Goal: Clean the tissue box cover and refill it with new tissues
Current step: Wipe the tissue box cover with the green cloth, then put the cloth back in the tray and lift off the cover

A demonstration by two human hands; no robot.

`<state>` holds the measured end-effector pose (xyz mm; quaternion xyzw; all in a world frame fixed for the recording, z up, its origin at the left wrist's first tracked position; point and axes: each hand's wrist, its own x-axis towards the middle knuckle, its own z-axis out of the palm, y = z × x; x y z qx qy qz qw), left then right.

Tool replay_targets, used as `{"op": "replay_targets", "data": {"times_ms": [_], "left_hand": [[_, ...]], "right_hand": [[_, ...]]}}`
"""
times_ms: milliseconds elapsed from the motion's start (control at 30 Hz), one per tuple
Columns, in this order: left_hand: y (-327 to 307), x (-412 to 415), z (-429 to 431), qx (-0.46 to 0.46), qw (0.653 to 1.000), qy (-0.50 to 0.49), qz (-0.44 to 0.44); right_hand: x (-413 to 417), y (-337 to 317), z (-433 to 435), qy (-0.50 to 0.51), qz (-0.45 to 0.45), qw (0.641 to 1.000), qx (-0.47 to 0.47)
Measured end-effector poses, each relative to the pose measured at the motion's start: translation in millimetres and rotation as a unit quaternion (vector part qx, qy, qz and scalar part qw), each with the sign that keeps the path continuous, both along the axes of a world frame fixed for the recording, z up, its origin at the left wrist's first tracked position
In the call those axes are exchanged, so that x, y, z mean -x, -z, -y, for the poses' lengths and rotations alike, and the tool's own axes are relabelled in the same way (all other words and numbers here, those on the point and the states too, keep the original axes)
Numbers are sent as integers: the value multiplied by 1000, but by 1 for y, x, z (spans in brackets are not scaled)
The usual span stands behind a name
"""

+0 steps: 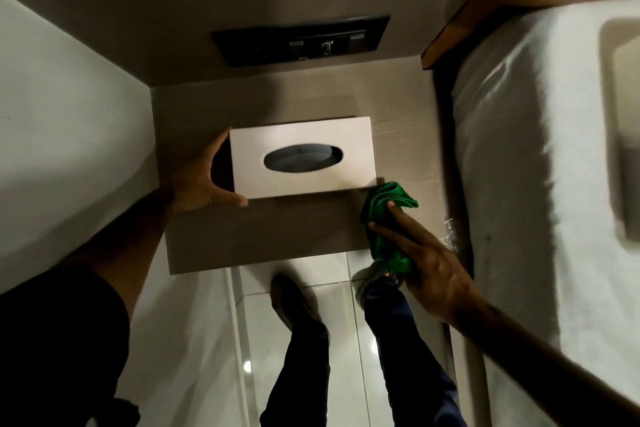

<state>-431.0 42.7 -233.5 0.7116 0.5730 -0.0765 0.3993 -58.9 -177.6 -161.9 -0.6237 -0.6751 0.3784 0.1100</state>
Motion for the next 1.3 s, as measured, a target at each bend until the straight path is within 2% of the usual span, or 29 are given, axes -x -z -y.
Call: {"op": "replay_targets", "data": {"times_ms": [133,267,333,400,433,467,500,567,600,700,767,833,867,900,933,1000,1033,1067,1167,1233,1300], "left_hand": [[-10,-11,19,26,993,-115,29],[-26,-37,58,41,949,-300,85],[-42,-54,85,-24,936,-345,65],[-58,-80,112,-138,905,-397,61],[-66,-100,124,-159,877,-441,101],[-73,-123,134,-138,850,-482,160],[-82,-150,141,-94,834,-500,213],[-98,-204,145,17,834,-483,267],[-107,-233,142,91,811,-488,310],[-143,-314,122,359,672,-486,428],[-165,-357,112,464,597,-456,470],[-186,-396,102,523,548,-405,512],[-191,-402,95,532,536,-385,530],[-197,-412,88,536,543,-352,543],[-202,-427,83,523,583,-316,535],[-211,-461,77,411,725,-264,485],[-215,-479,72,334,783,-258,457],[-217,-495,66,267,825,-252,430],[-223,-539,43,145,904,-199,350],[-223,-556,32,88,942,-153,287],[-220,-568,28,41,965,-118,229]], "right_hand": [[-19,-22,-6,114,-67,991,18],[-49,-41,-3,193,-104,974,61],[-65,-55,0,233,-95,962,103],[-75,-79,-5,285,-160,935,140],[-81,-91,-7,312,-190,919,147],[-88,-98,-9,333,-215,908,136],[-96,-111,-14,342,-234,901,129],[-112,-134,-23,366,-282,877,130],[-123,-147,-27,369,-314,864,138],[-166,-184,-35,367,-404,821,170],[-192,-204,-41,356,-448,799,186],[-229,-217,-47,368,-440,800,174],[-238,-215,-53,379,-428,803,169],[-251,-214,-57,396,-417,802,161],[-269,-212,-60,418,-406,799,152],[-303,-207,-65,454,-393,787,139],[-319,-204,-67,460,-393,784,136],[-333,-201,-71,461,-389,787,132],[-374,-190,-80,478,-321,809,120],[-392,-180,-88,498,-218,832,116],[-401,-173,-97,497,-99,853,126]]}}
